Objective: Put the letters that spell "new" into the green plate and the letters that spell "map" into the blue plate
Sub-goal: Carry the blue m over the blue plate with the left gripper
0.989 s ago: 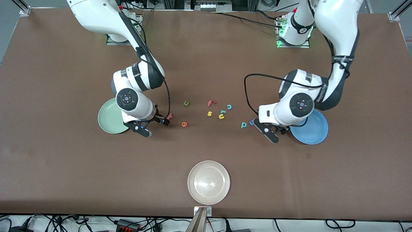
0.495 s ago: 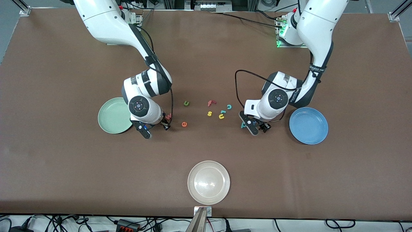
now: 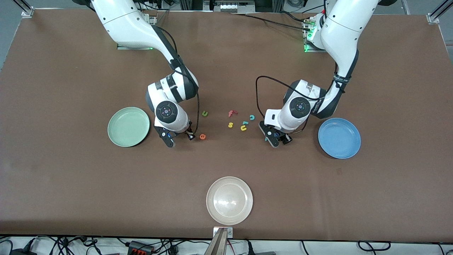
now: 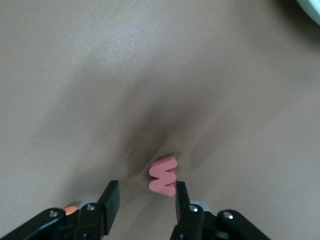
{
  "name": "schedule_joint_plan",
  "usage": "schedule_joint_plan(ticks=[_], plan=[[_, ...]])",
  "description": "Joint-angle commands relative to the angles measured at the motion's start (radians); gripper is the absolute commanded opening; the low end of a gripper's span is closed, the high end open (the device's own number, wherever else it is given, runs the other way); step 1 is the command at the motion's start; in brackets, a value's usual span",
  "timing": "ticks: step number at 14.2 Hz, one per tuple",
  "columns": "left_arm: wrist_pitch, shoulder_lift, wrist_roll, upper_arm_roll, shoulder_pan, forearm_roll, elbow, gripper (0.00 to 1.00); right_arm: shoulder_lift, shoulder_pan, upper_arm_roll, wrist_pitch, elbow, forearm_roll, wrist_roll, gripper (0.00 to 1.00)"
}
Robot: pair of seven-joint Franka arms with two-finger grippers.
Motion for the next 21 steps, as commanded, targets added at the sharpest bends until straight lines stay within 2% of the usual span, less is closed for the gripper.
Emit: schedule_joint_plan(ticks=[1,2,4,6,9,11,12,13,18,20,21], plan=[[0.004,-0.016,0.022,0.009,-0.01,0.006,-0.029,0.08,-0.026,0.007,-0.009,0.056,-0.045,0.013,0.041,0.54],[0.001,-0.017,0.023,0.01,-0.009,0.007,-0.029,0.03,-0.045,0.007,-0.009,0.097,-0.075,0.013,0.044,0.55],[-0.032,-0.031,0.022,0.014,-0.01,0.007,-0.026,0.03,-0.091,0.003,-0.013,0.157,-0.137,0.013,0.044,0.61],[-0.107,-0.077,0.022,0.022,-0.001,0.028,-0.017,0.02,-0.119,0.006,-0.013,0.18,-0.184,0.011,0.046,0.62],[-0.254,-0.16,0.019,0.081,0.008,0.065,0.011,0.03,-0.119,0.008,-0.013,0.217,-0.201,0.011,0.046,0.62],[-0.372,-0.187,0.016,0.153,0.013,0.065,0.04,0.03,-0.104,0.02,-0.013,0.239,-0.206,0.011,0.046,0.62],[-0.382,-0.191,0.028,0.21,0.016,0.068,0.049,0.03,-0.102,0.025,-0.013,0.239,-0.208,0.011,0.046,0.62],[-0.384,-0.191,0.029,0.238,0.017,0.068,0.052,0.03,-0.096,0.023,-0.013,0.24,-0.208,0.011,0.046,0.62],[-0.301,-0.143,0.029,0.243,0.138,0.068,0.004,0.05,-0.079,0.031,-0.013,0.24,-0.209,0.008,0.046,0.62],[-0.264,-0.143,0.028,0.243,0.139,0.068,-0.032,0.16,-0.075,0.031,-0.015,0.242,-0.209,0.006,0.046,0.62],[-0.264,-0.143,0.025,0.243,0.142,0.068,-0.035,0.36,-0.073,0.031,-0.015,0.242,-0.209,0.005,0.046,0.62]])
